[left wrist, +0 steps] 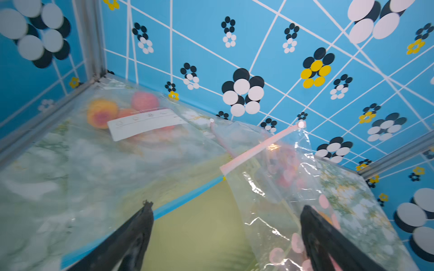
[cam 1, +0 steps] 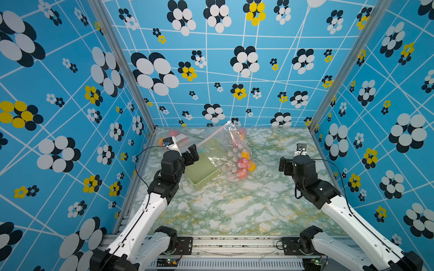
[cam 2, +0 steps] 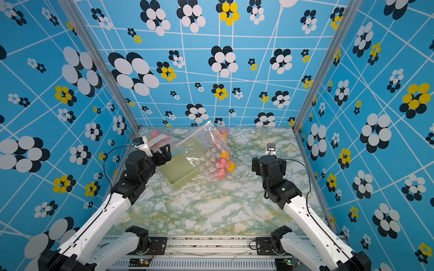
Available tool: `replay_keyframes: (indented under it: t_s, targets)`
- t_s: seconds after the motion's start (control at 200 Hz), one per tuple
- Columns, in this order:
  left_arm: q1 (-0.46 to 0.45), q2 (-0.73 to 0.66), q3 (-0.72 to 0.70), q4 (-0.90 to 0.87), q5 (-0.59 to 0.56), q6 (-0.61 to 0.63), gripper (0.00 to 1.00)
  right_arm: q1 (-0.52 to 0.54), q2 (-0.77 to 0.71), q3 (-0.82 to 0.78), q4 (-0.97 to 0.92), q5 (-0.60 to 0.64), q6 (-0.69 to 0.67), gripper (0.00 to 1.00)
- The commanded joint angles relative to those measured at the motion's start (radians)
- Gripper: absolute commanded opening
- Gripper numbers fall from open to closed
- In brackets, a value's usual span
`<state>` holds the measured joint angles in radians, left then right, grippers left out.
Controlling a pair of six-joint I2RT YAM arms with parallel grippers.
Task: Place the peach in a zip-top bag and seal the zipper
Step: Reset both arms
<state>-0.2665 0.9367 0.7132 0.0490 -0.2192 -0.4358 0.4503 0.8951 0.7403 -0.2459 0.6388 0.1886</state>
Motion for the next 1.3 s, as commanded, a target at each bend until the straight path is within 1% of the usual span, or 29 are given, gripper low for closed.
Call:
replay_keyframes:
  t_s: [0.0,0.07,0.175,0.21,0.285,0.365,0.47,0.51,0.555,0.665,0.695,0.715,0.79,0.83,0.915,0.985,1.035,1.105,1.16,1.215,1.295]
  targets:
    - [0.012,-0.053,-0.147,0.106,-0.179,0.225,0.99,-0.006,-0.068,-0.133,0.255,0.163,-0.015,0.99]
    - [0.02,-0.064,-0.231,0.227,-0.218,0.298,0.99,-0.018,-0.091,-0.221,0.346,0.18,-0.037,1.0]
    - [0.048,-0.022,-0.307,0.377,-0.183,0.393,0.99,-0.042,-0.087,-0.317,0.469,0.178,-0.069,1.0]
    - [0.068,-0.001,-0.325,0.419,-0.146,0.412,0.99,-0.045,-0.078,-0.347,0.518,0.176,-0.089,1.0]
    - [0.114,0.06,-0.363,0.528,0.003,0.453,0.99,-0.05,-0.048,-0.4,0.629,0.17,-0.137,0.99]
    - [0.154,0.149,-0.398,0.658,0.122,0.485,0.99,-0.065,0.005,-0.449,0.747,0.147,-0.168,0.99]
    - [0.196,0.269,-0.413,0.777,0.217,0.472,0.99,-0.097,0.09,-0.491,0.869,0.111,-0.173,0.99]
    - [0.2,0.297,-0.407,0.782,0.234,0.494,0.99,-0.106,0.119,-0.502,0.921,0.097,-0.174,0.99]
    - [0.209,0.304,-0.383,0.725,0.262,0.488,0.99,-0.119,0.154,-0.515,0.975,0.077,-0.174,0.99]
    - [0.226,0.328,-0.379,0.724,0.33,0.491,0.99,-0.155,0.235,-0.531,1.078,0.032,-0.165,0.99]
    - [0.232,0.342,-0.39,0.751,0.344,0.486,0.99,-0.164,0.259,-0.533,1.111,0.031,-0.161,1.0]
    - [0.239,0.358,-0.402,0.777,0.351,0.483,0.99,-0.17,0.275,-0.536,1.13,0.002,-0.158,0.99]
    - [0.259,0.428,-0.429,0.877,0.364,0.459,0.99,-0.185,0.336,-0.541,1.21,-0.023,-0.15,1.0]
    - [0.266,0.463,-0.44,0.936,0.377,0.453,0.99,-0.186,0.363,-0.534,1.217,-0.031,-0.157,0.99]
    - [0.273,0.515,-0.423,0.95,0.384,0.454,0.99,-0.191,0.413,-0.529,1.246,-0.045,-0.168,0.99]
    - [0.277,0.571,-0.404,0.964,0.402,0.453,0.99,-0.197,0.409,-0.524,1.235,-0.078,-0.197,0.99]
    - [0.282,0.616,-0.395,1.011,0.424,0.459,0.99,-0.207,0.411,-0.529,1.249,-0.097,-0.209,0.99]
    - [0.302,0.591,-0.367,0.91,0.45,0.442,0.99,-0.236,0.423,-0.542,1.294,-0.161,-0.224,0.99]
    - [0.306,0.609,-0.35,0.912,0.465,0.44,0.99,-0.256,0.434,-0.543,1.315,-0.211,-0.233,0.99]
    - [0.307,0.602,-0.331,0.852,0.467,0.445,0.99,-0.273,0.451,-0.538,1.315,-0.256,-0.235,0.99]
    - [0.305,0.604,-0.332,0.864,0.463,0.444,0.99,-0.301,0.501,-0.522,1.337,-0.282,-0.223,0.99]
